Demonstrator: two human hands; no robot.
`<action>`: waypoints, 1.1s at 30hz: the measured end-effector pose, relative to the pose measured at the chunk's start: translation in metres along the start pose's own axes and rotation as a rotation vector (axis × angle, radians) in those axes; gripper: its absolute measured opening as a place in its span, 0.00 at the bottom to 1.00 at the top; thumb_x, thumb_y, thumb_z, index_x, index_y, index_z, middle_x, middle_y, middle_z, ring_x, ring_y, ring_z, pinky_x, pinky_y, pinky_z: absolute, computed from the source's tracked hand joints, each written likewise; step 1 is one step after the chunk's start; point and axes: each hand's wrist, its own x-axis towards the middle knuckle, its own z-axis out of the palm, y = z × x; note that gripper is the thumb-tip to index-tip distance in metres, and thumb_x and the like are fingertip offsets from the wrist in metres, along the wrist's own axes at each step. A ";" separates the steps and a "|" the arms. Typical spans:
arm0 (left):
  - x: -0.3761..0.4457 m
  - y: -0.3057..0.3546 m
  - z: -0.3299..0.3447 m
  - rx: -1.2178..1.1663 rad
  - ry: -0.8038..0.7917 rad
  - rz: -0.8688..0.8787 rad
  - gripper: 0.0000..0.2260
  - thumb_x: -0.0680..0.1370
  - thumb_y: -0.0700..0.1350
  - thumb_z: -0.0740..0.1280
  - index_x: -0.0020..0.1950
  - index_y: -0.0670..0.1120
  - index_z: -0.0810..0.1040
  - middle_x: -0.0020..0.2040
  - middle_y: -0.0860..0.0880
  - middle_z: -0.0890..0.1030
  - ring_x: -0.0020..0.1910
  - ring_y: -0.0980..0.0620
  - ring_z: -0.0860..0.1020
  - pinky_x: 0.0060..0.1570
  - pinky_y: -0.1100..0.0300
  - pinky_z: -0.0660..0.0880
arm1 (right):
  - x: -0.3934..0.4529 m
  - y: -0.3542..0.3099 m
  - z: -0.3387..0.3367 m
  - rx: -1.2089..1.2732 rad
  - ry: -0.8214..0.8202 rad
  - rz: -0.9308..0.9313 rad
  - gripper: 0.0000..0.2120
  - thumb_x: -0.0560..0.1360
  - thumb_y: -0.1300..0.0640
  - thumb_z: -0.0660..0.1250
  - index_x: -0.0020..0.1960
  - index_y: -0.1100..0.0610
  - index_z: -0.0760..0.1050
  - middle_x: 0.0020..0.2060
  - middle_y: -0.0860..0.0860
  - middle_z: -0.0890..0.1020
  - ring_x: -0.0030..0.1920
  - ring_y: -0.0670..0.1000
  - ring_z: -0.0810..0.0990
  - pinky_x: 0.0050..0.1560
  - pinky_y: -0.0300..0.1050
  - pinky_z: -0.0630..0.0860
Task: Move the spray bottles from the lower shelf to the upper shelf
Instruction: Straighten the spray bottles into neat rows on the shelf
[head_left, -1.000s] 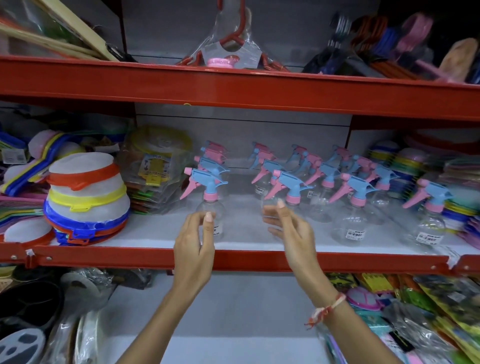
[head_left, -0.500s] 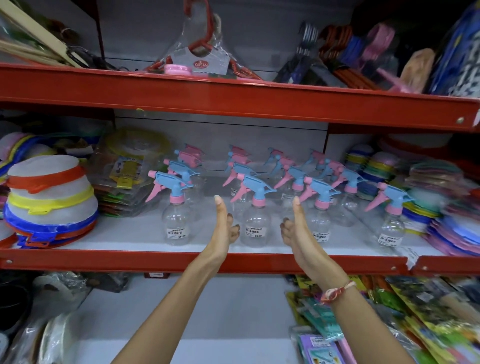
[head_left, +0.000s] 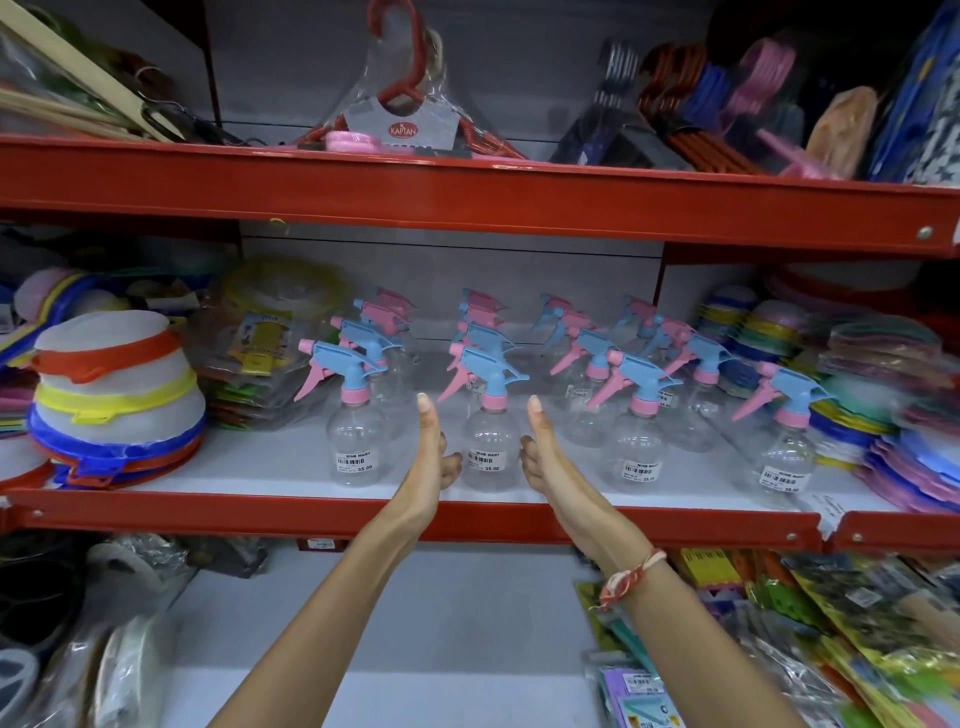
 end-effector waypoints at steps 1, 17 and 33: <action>-0.001 0.000 0.000 0.010 0.001 -0.003 0.50 0.65 0.77 0.36 0.81 0.50 0.43 0.81 0.43 0.56 0.76 0.46 0.65 0.77 0.45 0.49 | 0.002 0.001 0.000 -0.001 -0.002 -0.010 0.22 0.69 0.22 0.46 0.41 0.37 0.67 0.40 0.39 0.70 0.45 0.40 0.71 0.66 0.45 0.64; -0.021 0.001 0.013 0.080 0.132 0.138 0.44 0.68 0.75 0.40 0.80 0.56 0.53 0.78 0.48 0.66 0.74 0.50 0.68 0.75 0.48 0.54 | -0.011 -0.001 -0.005 -0.015 0.048 -0.056 0.36 0.74 0.27 0.46 0.76 0.43 0.55 0.77 0.45 0.60 0.77 0.48 0.57 0.75 0.48 0.52; -0.006 0.012 0.144 -0.015 -0.037 0.055 0.49 0.65 0.75 0.41 0.80 0.51 0.56 0.76 0.43 0.68 0.75 0.47 0.67 0.77 0.46 0.54 | -0.031 0.041 -0.142 0.063 0.534 -0.084 0.33 0.76 0.31 0.52 0.68 0.52 0.72 0.68 0.54 0.75 0.69 0.56 0.72 0.71 0.55 0.64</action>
